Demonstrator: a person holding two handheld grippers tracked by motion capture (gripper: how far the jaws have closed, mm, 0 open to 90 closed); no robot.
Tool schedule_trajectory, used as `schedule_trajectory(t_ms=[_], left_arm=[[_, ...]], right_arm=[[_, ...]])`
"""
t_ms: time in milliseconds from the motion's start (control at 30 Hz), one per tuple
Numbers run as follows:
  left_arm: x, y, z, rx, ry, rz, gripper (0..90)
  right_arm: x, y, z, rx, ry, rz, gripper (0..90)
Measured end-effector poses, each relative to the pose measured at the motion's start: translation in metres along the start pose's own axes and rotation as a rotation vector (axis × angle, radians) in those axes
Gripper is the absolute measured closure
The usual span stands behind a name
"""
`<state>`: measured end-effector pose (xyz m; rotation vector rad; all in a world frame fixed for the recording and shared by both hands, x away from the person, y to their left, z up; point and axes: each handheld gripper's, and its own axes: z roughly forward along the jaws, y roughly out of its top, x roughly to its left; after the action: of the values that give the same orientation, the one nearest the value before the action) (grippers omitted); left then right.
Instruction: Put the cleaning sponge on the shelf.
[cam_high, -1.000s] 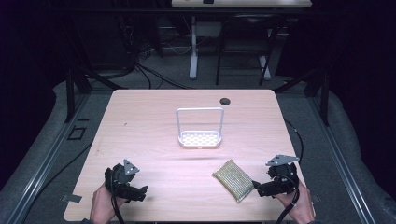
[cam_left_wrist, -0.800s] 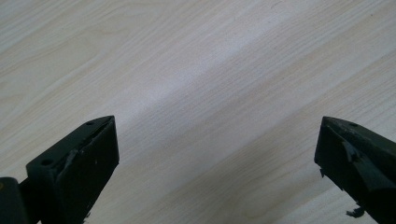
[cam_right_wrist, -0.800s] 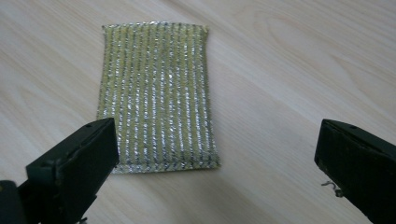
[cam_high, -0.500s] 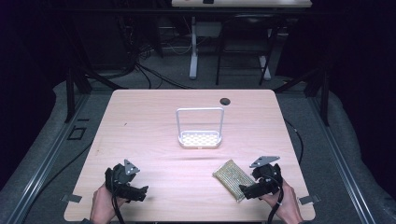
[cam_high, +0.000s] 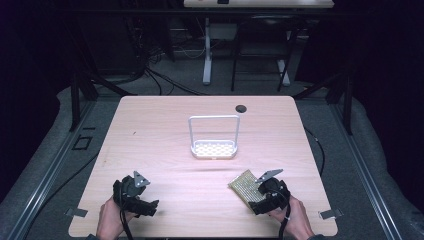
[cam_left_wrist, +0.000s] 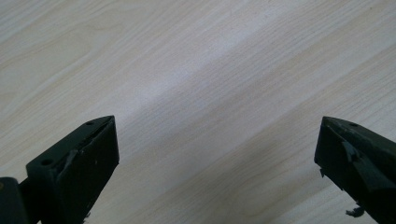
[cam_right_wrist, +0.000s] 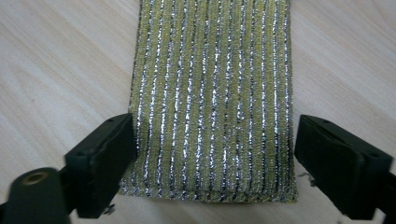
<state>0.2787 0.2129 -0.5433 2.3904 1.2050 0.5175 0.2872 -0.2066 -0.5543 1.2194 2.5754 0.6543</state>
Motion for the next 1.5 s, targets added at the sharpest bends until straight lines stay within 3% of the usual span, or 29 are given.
schedule_trajectory(t_ms=[267,500,967,1200,1333,1500], left_arm=[[0.0,0.0,0.001,0.007,0.0,0.004,0.0],[-0.001,0.0,0.001,0.01,-0.002,0.003,0.0],[-0.001,0.0,0.003,0.019,0.0,0.005,0.0],[-0.001,-0.001,0.001,0.015,0.0,-0.002,0.0],[-0.001,0.001,0.002,0.013,-0.002,0.008,0.0],[0.0,0.0,0.0,0.007,-0.004,0.008,0.0]], right_arm=[[-0.001,-0.001,0.002,0.01,0.014,0.011,15.1],[0.0,-0.001,0.002,0.018,0.01,-0.009,20.0],[0.005,0.0,-0.001,0.029,0.015,-0.055,39.9],[0.005,-0.002,-0.004,0.005,0.035,-0.053,53.2],[0.006,-0.003,-0.007,-0.024,0.015,-0.073,55.2],[0.001,-0.002,-0.016,-0.065,0.004,-0.062,55.3]])
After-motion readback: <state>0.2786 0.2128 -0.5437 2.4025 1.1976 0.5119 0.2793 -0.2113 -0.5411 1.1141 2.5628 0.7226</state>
